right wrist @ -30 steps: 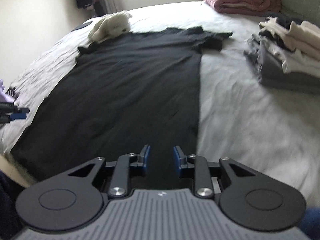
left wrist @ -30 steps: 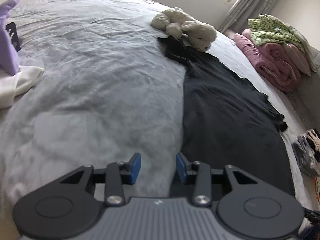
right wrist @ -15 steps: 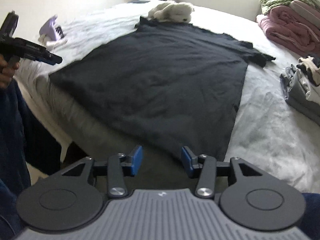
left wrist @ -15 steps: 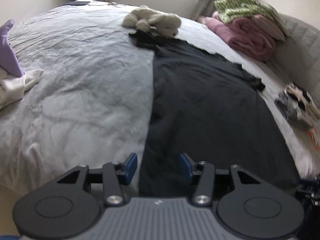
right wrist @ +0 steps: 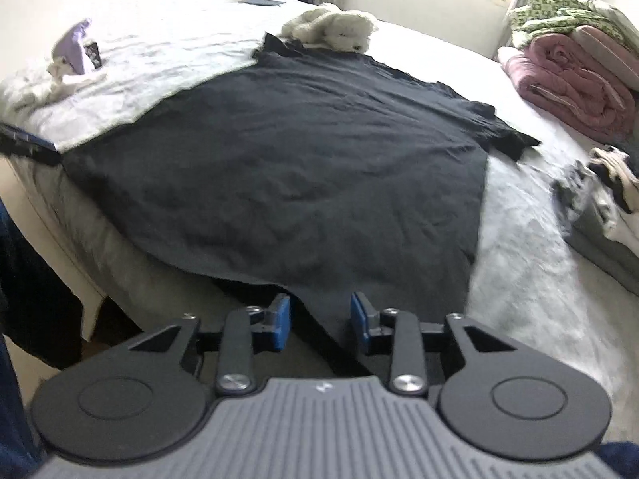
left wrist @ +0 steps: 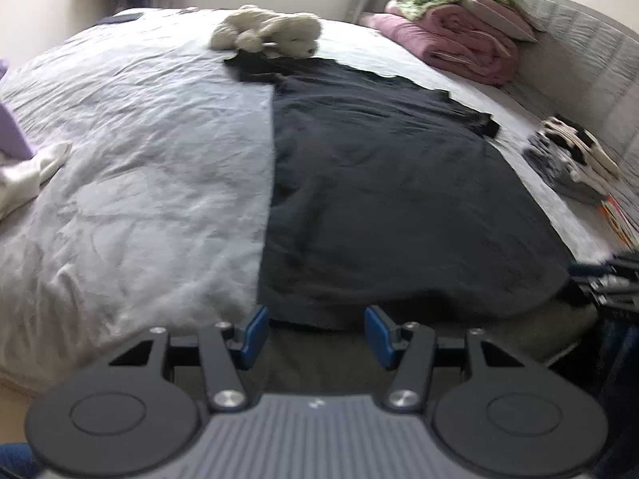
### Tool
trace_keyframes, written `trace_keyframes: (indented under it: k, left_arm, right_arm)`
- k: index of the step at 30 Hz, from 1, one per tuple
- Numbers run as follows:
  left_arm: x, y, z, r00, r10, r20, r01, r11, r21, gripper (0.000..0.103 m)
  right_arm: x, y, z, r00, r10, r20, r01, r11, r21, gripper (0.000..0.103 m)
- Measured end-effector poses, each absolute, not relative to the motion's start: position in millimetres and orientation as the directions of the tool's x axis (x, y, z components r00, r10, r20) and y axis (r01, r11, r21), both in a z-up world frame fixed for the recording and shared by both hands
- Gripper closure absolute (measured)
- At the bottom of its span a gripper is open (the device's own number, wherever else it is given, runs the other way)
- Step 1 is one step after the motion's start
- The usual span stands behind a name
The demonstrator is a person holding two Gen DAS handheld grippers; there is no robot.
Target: Fold clothes
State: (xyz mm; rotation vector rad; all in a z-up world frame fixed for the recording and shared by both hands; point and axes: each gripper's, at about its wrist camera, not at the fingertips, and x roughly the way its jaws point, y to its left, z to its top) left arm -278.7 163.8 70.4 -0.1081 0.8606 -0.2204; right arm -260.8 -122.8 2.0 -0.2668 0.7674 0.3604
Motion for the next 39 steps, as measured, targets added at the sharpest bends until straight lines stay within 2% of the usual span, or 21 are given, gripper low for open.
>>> trace_keyframes:
  k: [4,6,13,18,20,21,25,29,39]
  left_arm:
    - [-282,158,71,0.628,-0.255,-0.736,0.189,0.967,-0.174,0.044]
    - [-281,156,69,0.623,-0.265,-0.736,0.198,0.964,-0.180,0.044]
    - [-275,147,67,0.613,-0.287,-0.736,0.216,0.957,-0.193,0.044]
    - [-275,147,65,0.609,-0.280,-0.742,0.208,0.959,-0.191,0.043]
    - [-276,148,65,0.613,-0.276,-0.741,0.206,0.960,-0.187,0.043]
    - [-278,148,67,0.618,-0.276,-0.736,0.211,0.960,-0.183,0.043]
    - [-282,148,70,0.629,-0.273,-0.728,0.230,0.960,-0.161,0.036]
    - [-274,135,65,0.639,-0.210,-0.740,0.219,0.972,-0.087,0.036]
    - [-263,108,58,0.679,-0.074,-0.730,0.248,0.960,0.134,0.036]
  right_arm:
    - [-253,-123,4,0.638,0.287,-0.714,-0.416,0.909,-0.006,0.070]
    - [-251,-119,5,0.635,0.296,-0.714,-0.424,0.905,-0.002,0.070]
    - [-241,-83,-2,0.606,0.323,-0.727,-0.547,0.832,-0.086,0.070]
    - [-245,-48,-9,0.576,0.368,-0.730,-0.700,0.683,-0.209,0.070]
    - [-242,-40,-5,0.602,0.357,-0.714,-0.691,0.681,-0.242,0.094]
    - [-239,-40,0,0.620,0.354,-0.700,-0.669,0.704,-0.238,0.103]
    - [-226,-70,31,0.690,0.374,-0.620,-0.524,0.849,-0.072,0.103]
    - [-213,-99,47,0.714,0.381,-0.587,-0.427,0.902,0.067,0.103]
    - [-205,-102,39,0.701,0.376,-0.606,-0.390,0.913,0.115,0.103]
